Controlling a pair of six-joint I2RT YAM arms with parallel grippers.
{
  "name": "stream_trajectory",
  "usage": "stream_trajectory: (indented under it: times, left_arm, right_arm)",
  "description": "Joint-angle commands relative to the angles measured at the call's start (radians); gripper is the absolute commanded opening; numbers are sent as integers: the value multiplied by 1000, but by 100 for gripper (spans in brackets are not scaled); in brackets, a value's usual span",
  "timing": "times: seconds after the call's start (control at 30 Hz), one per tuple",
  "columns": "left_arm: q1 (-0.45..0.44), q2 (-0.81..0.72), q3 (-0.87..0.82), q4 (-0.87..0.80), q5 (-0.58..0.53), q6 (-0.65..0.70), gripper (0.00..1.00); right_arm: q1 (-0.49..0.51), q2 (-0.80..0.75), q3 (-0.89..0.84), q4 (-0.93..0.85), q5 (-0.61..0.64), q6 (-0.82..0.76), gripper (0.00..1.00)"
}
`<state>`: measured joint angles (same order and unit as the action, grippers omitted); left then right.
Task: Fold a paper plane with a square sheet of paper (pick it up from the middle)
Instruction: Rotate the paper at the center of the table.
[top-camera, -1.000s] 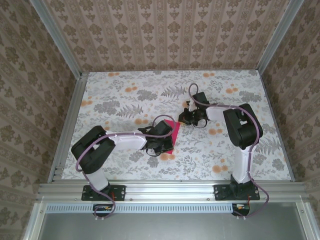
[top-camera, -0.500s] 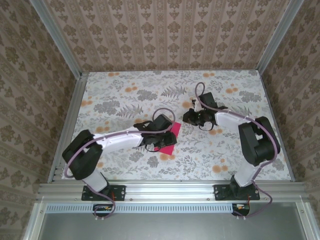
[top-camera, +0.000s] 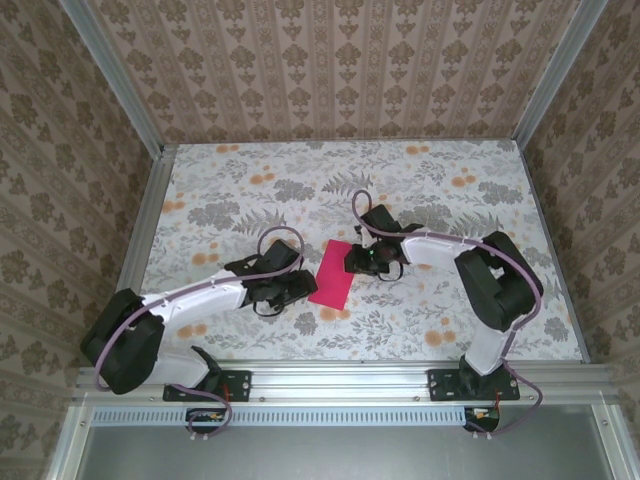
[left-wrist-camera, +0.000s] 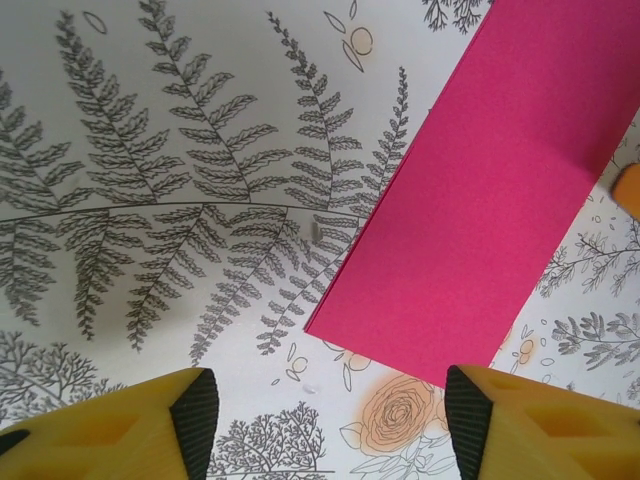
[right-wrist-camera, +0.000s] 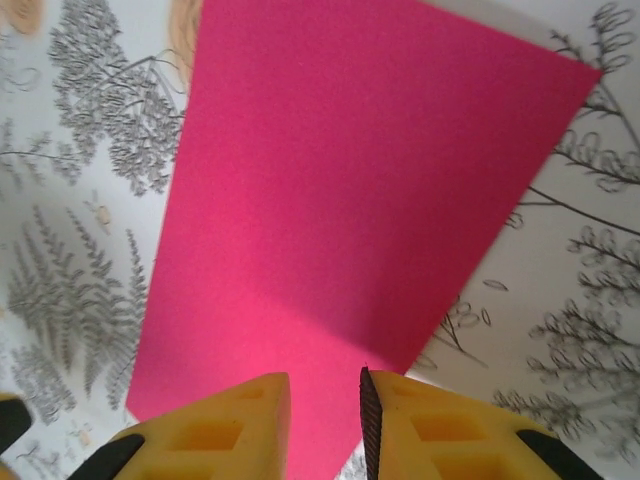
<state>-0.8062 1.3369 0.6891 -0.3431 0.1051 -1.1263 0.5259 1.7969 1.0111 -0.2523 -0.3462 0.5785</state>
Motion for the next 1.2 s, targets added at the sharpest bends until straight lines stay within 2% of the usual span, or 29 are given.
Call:
stream_trajectory:
  times: [0.0,0.27,0.4,0.57,0.8,1.0,1.17]
  left_arm:
    - [7,-14,1,-10,22,10,67]
    - [8,65,25,58,92,36,69]
    - [9,99,35,104,107,24,69]
    - [7,141,27,204,161,-11,66]
    - [6,167,23,226,166,-36,62]
    - [5,162,2,245,163,-53,61]
    - [4,169,-1,258,169,-56,54]
  right_arm:
    - [3,53,62,-37,41,-7,27]
    - [3,197,225,-82,66,-65,27]
    - [3,214,270,-103,54,-67,27]
    - [3,183,244,-89,24,-49,27]
    - [3,92,215,-98,-15,-24,28]
    - [21,15,106,-99,-34,29,28]
    - [49,-10,25,-93,-44,78,27]
